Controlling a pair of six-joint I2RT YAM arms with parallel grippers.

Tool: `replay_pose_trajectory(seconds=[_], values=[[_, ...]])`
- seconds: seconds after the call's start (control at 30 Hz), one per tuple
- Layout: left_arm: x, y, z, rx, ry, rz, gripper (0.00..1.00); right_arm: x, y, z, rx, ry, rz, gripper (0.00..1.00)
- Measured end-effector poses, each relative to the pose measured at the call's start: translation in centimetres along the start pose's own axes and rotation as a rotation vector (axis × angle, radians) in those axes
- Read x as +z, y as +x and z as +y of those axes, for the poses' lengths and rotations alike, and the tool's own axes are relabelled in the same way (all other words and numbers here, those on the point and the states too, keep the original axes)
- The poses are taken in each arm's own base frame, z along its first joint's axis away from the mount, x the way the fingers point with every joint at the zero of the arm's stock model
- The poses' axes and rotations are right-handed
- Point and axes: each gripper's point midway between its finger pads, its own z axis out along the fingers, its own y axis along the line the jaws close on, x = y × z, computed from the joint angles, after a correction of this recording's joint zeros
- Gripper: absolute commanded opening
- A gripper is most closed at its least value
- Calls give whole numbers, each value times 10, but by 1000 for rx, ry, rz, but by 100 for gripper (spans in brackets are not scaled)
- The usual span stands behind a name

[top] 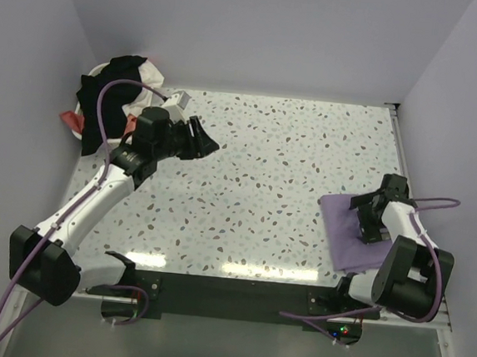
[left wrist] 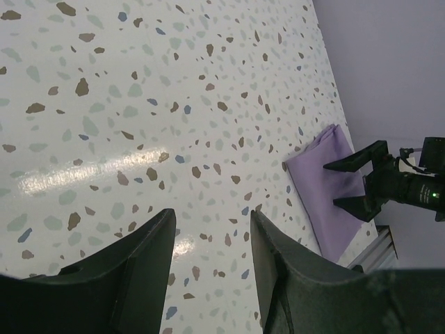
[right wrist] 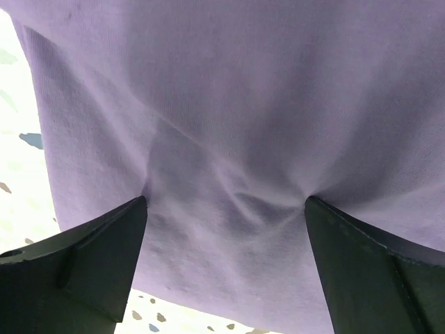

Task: Fold and stack the t-shirts
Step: Neatly place the folded tshirt to the corner

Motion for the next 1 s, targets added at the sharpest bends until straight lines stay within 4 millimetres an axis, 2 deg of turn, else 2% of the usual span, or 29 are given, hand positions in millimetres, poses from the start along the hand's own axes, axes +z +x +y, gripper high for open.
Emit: replay_pose_trajectory(seconds=[0.5,0.7,1.0], values=[[13,8,10,-12,-26,31,52,11,-28,8,272,-51,1,99],[16,10,12,-14,-30,40,52,15,-41,17,390,-105,26,99],[16,7,9,-11,-25,33,52,13,-50,27,427,-155,29,99]])
